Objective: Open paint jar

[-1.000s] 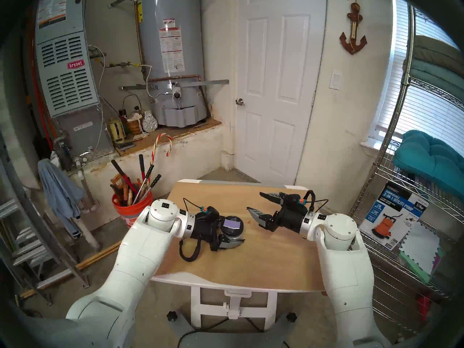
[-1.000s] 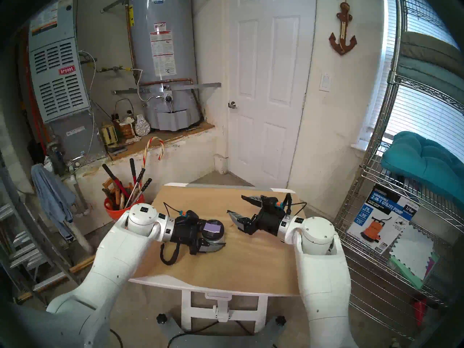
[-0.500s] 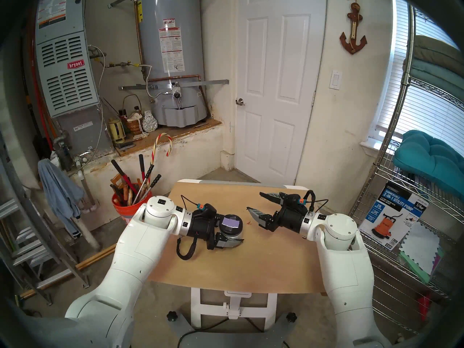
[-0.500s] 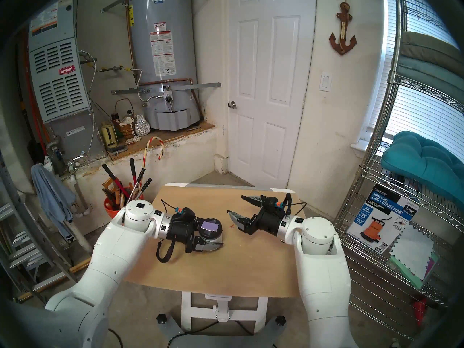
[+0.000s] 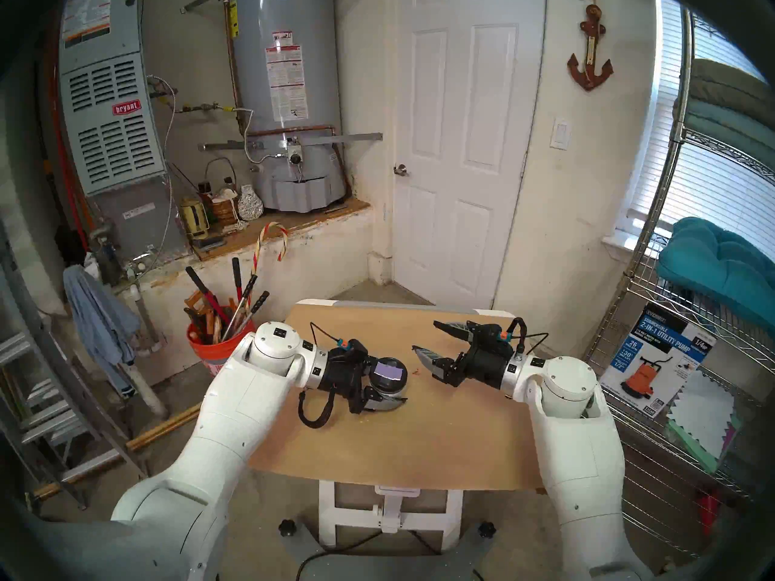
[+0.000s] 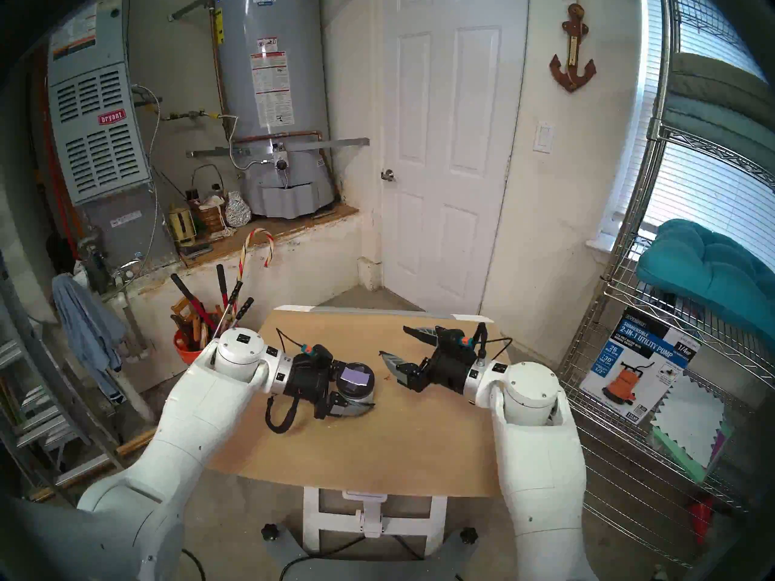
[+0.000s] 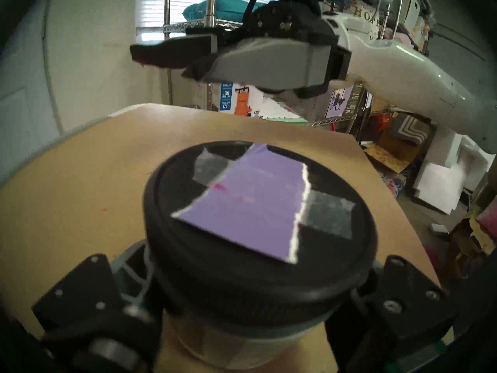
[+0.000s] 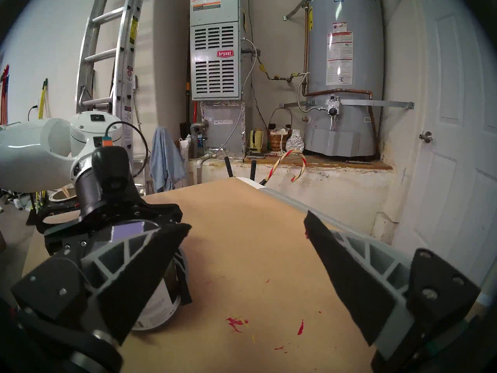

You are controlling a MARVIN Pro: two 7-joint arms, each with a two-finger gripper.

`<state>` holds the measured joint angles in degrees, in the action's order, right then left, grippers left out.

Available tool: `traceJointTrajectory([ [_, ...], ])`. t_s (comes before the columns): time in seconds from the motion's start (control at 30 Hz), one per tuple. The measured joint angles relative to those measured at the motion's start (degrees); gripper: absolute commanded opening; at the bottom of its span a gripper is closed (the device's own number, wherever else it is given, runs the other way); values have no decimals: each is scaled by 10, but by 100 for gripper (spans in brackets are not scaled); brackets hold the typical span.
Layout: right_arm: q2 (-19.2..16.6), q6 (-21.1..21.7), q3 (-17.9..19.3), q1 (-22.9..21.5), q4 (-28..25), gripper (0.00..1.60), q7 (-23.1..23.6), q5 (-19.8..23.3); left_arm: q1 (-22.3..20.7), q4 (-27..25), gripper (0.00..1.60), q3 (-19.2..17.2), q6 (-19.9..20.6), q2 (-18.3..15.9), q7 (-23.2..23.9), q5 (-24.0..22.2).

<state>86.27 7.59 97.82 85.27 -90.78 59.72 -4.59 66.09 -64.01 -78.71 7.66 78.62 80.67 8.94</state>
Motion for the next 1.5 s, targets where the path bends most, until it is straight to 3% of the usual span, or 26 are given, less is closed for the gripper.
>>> traceJointTrajectory([
  [0.37, 0, 0, 0, 0, 0, 160, 0, 0, -58, 90, 0, 7, -25, 18, 18, -1],
  [0.57, 0, -3, 0, 0, 1, 160, 6, 2, -65, 108, 0, 4, -34, 21, 24, -5],
  [1.03, -19, -7, -14, 1, -4, 160, 38, -7, -57, 105, 0, -8, -44, 24, 28, -6],
  [1.5, -14, 22, -40, 1, -11, 160, 42, -38, -55, 104, 0, -8, -39, 26, 40, -3],
])
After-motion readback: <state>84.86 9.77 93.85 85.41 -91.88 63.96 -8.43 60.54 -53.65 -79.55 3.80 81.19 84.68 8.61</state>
